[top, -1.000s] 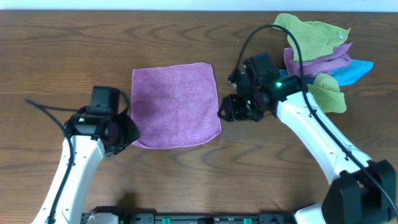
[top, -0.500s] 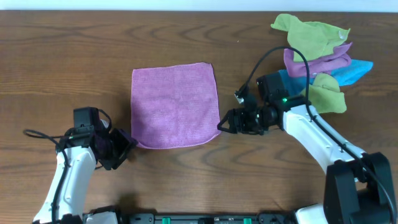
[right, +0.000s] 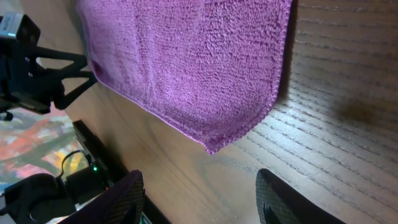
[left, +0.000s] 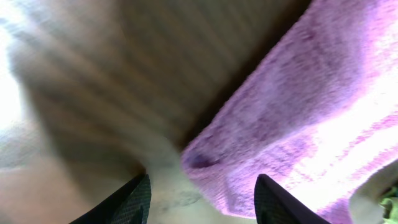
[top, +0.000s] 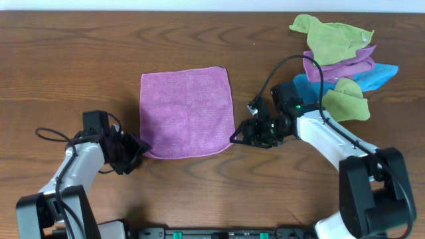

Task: Fold the cloth
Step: 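Release the cloth and hold both grippers beside its lower corners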

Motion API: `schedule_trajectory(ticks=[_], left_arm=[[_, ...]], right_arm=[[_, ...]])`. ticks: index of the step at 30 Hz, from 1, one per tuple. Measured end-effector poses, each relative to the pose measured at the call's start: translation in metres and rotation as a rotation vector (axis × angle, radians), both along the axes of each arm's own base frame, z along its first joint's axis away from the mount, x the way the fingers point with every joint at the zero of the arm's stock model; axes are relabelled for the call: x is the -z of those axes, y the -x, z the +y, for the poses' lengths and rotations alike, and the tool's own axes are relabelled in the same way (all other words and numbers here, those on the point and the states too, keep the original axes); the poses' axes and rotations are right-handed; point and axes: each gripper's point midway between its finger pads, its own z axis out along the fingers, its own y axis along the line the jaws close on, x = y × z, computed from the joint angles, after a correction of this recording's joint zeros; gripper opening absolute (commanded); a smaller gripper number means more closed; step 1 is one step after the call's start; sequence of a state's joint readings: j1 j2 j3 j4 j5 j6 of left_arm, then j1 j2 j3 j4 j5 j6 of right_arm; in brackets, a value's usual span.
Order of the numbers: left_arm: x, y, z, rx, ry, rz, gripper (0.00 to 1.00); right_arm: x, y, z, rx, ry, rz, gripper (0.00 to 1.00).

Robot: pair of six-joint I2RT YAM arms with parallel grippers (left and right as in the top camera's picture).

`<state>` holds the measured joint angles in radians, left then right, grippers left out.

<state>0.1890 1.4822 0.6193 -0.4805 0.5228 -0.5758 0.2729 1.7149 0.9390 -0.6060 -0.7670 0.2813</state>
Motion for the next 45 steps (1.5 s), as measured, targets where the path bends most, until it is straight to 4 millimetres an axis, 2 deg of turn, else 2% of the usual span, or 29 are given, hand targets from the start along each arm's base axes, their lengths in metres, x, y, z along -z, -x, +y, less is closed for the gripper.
schedule_trajectory(ticks=[4, 7, 11, 17, 26, 31, 41, 45], left_arm=[[0.001, -0.009, -0.002, 0.004, 0.021, -0.021, 0.45], [0.002, -0.011, -0.004, 0.007, 0.04, -0.018, 0.41], [0.004, -0.011, -0.006, 0.016, 0.053, -0.01, 0.22], [0.008, -0.007, -0.005, 0.03, 0.047, 0.003, 0.06], [0.009, -0.001, -0.006, 0.048, 0.047, 0.019, 0.06], [0.009, -0.001, -0.006, 0.048, 0.048, 0.022, 0.06], [0.009, 0.0, -0.007, 0.051, 0.049, 0.022, 0.06], [0.009, 0.0, -0.007, 0.051, 0.049, 0.022, 0.06]], right_arm=[[0.0, 0.0, 0.0, 0.0, 0.001, 0.002, 0.56], [0.001, 0.002, -0.001, 0.002, 0.01, 0.01, 0.55], [0.011, 0.005, -0.004, 0.006, 0.03, 0.05, 0.44], [0.023, 0.012, -0.005, 0.007, 0.042, 0.106, 0.46], [0.018, 0.014, 0.0, 0.012, 0.006, 0.128, 0.47], [0.017, 0.005, 0.002, 0.025, -0.008, 0.096, 0.49], [0.017, 0.001, 0.003, 0.072, -0.006, 0.125, 0.45], [0.024, 0.001, 0.002, 0.089, 0.008, 0.152, 0.43]])
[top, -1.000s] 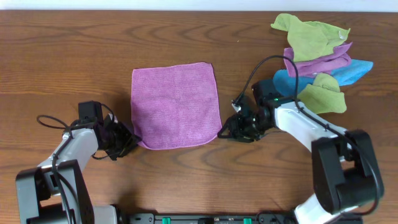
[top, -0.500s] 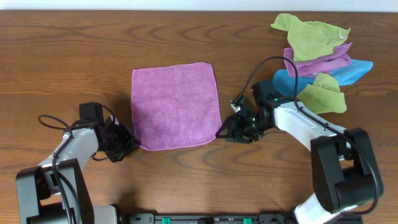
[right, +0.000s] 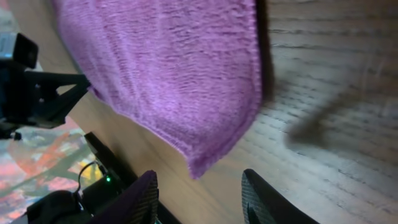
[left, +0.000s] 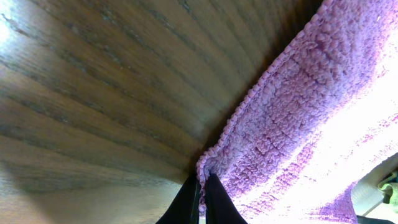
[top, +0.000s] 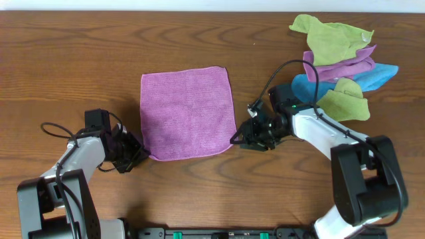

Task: Fold the cloth
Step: 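Release the cloth and hold both grippers beside its lower corners, then grasp the lower cloth corners with both grippers and lift them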

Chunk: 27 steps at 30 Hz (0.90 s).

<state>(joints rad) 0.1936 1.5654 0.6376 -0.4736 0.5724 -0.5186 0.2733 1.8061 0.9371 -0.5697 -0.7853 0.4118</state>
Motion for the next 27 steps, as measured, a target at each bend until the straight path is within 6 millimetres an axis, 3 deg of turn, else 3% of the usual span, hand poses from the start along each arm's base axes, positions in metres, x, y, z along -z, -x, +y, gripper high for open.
schedule_trajectory(ticks=[4, 14, 18, 21, 25, 27], left_arm=[[0.0, 0.0, 0.0, 0.001, 0.0, 0.0, 0.06], [0.0, 0.0, 0.0, 0.003, 0.0, -0.001, 0.06], [0.0, 0.0, 0.0, 0.003, 0.0, -0.001, 0.06], [0.0, 0.0, 0.0, 0.003, 0.0, -0.001, 0.06], [0.0, 0.0, 0.0, 0.003, 0.0, -0.001, 0.06], [0.0, 0.0, 0.0, 0.003, 0.0, -0.001, 0.06]], right_arm=[[0.007, -0.002, 0.0, 0.01, 0.003, 0.012, 0.43], [0.007, -0.006, 0.003, 0.033, -0.002, 0.013, 0.15], [0.006, -0.006, 0.009, 0.019, -0.005, 0.001, 0.34], [0.007, -0.003, 0.013, 0.012, 0.002, 0.004, 0.35], [0.008, -0.003, 0.014, 0.013, 0.012, 0.002, 0.26], [0.008, -0.004, 0.014, 0.014, 0.014, 0.0, 0.13]])
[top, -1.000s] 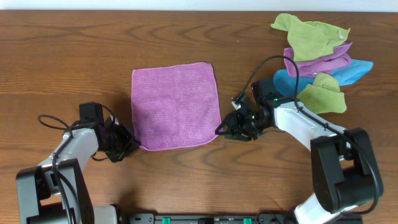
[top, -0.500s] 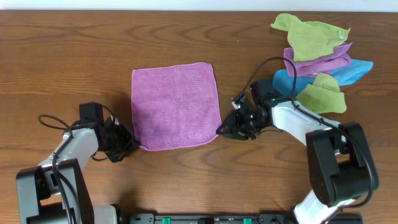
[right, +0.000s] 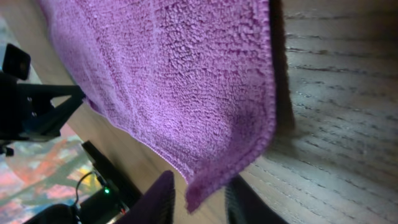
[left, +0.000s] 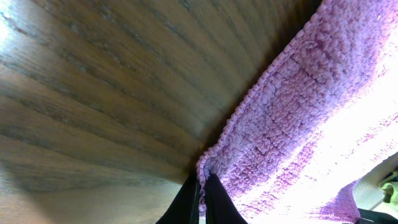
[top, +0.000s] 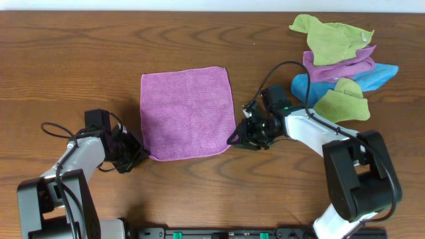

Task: Fold the cloth
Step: 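Grasp the lower cloth corners with both grippers and lift them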

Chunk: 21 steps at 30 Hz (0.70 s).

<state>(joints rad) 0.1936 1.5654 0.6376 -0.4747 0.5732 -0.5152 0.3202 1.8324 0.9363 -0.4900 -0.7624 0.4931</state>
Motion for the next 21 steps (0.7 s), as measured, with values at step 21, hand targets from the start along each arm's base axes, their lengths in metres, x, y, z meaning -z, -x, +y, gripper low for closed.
schedule_trajectory(ticks=[21], left_arm=[[-0.089, -0.049, 0.004, 0.044, -0.019, -0.232, 0.06]], right_arm=[[-0.035, -0.032, 0.017, -0.001, -0.078, -0.06, 0.02]])
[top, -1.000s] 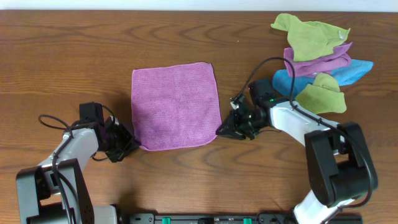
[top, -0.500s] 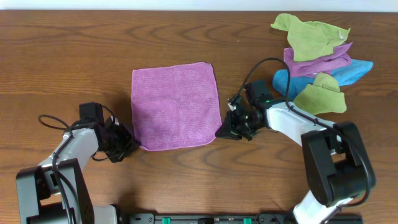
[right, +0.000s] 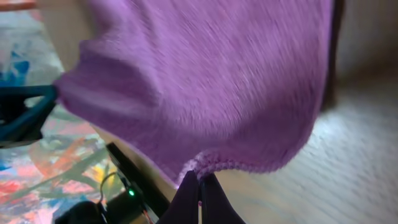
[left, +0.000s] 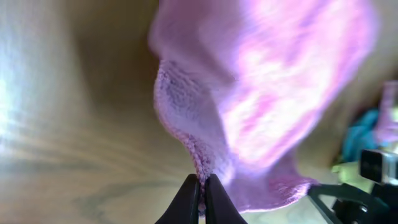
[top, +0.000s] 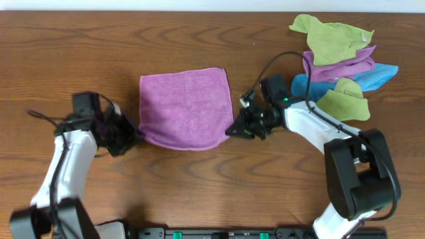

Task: Fold the cloth
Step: 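Grasp the lower cloth corners with both grippers and lift them, then fold the lower edge up over the top edge and release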

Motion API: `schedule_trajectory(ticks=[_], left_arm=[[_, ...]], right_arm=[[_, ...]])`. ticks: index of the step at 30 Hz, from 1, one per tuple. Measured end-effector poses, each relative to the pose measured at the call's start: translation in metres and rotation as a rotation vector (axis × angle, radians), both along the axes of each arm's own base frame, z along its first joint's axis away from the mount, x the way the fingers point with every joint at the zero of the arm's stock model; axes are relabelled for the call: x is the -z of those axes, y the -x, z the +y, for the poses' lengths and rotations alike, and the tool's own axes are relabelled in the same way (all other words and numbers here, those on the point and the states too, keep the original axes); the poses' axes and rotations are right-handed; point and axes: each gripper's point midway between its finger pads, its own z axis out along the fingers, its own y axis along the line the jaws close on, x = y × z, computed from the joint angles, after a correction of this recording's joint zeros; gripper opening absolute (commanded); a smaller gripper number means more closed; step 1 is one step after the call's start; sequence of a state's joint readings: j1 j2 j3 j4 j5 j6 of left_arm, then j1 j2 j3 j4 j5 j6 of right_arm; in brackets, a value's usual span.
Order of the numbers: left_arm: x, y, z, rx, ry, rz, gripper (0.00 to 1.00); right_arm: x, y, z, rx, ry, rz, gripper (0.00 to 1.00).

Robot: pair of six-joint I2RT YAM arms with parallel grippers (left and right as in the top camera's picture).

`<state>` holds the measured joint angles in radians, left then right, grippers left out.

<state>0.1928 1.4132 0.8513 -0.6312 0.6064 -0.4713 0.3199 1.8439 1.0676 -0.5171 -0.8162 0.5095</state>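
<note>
A purple cloth [top: 184,107] lies in the middle of the wooden table, its near edge raised off the wood and sagging between its two near corners. My left gripper [top: 136,135] is shut on the near left corner [left: 200,167]. My right gripper [top: 230,131] is shut on the near right corner [right: 198,167]. The far edge of the cloth rests flat on the table. Both wrist views are blurred.
A heap of loose cloths at the back right: green [top: 329,33], purple [top: 340,63], blue [top: 375,74] and another green one [top: 342,103]. Bare wooden table [top: 80,53] surrounds the cloth. A black bar [top: 199,233] runs along the near table edge.
My right gripper has shut on the near right corner. Both grippers have risen and moved toward the far side, lifting the near edge of the cloth off the table.
Both grippers were open at the near corners of the flat cloth. Then the left was shut on its corner while the right stayed open around its own. Now both are shut and the near edge hangs lifted between them.
</note>
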Motion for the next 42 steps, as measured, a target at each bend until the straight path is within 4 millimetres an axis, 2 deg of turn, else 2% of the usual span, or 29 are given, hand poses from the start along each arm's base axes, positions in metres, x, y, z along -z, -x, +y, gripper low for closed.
schedule_trajectory(ticks=[2, 5, 7, 13, 17, 20, 22, 26, 29, 31, 33, 35, 42], left_arm=[[-0.015, -0.009, 0.003, -0.002, -0.022, -0.06, 0.06], [-0.018, -0.02, 0.008, -0.011, -0.046, -0.103, 0.06], [-0.013, -0.03, 0.012, -0.02, -0.057, -0.12, 0.06], [0.016, -0.058, 0.016, -0.052, -0.04, -0.119, 0.06], [0.031, -0.079, 0.018, -0.068, -0.015, -0.115, 0.06], [0.031, -0.105, 0.021, -0.067, -0.008, -0.128, 0.06], [0.026, -0.131, 0.025, -0.065, -0.006, -0.16, 0.06], [0.009, -0.184, 0.03, -0.052, 0.007, -0.239, 0.06], [0.001, -0.216, 0.032, -0.041, 0.021, -0.261, 0.06], [0.004, -0.227, 0.032, -0.036, 0.026, -0.247, 0.06], [0.01, -0.23, 0.03, -0.027, 0.03, -0.212, 0.06], [0.018, -0.223, 0.027, -0.018, 0.033, -0.162, 0.06], [0.04, -0.174, 0.022, 0.051, 0.018, 0.042, 0.06]], right_arm=[[-0.011, -0.013, 0.003, 0.007, -0.012, -0.041, 0.02], [-0.022, -0.029, 0.006, 0.024, -0.014, -0.098, 0.02], [-0.028, -0.044, 0.007, 0.049, -0.007, -0.148, 0.02], [-0.033, -0.073, 0.0, 0.104, 0.009, -0.194, 0.02], [-0.024, -0.11, 0.0, 0.132, 0.014, -0.205, 0.02], [-0.016, -0.133, 0.004, 0.141, 0.018, -0.21, 0.02], [-0.016, -0.149, 0.005, 0.155, 0.013, -0.221, 0.02], [-0.02, -0.181, 0.0, 0.194, 0.001, -0.249, 0.02], [-0.026, -0.207, -0.001, 0.219, -0.012, -0.281, 0.02], [-0.026, -0.22, 0.0, 0.23, -0.022, -0.289, 0.02], [-0.022, -0.227, 0.001, 0.234, -0.034, -0.28, 0.02], [-0.014, -0.225, 0.001, 0.232, -0.035, -0.245, 0.02], [0.0, -0.199, 0.002, 0.198, -0.033, -0.111, 0.02]])
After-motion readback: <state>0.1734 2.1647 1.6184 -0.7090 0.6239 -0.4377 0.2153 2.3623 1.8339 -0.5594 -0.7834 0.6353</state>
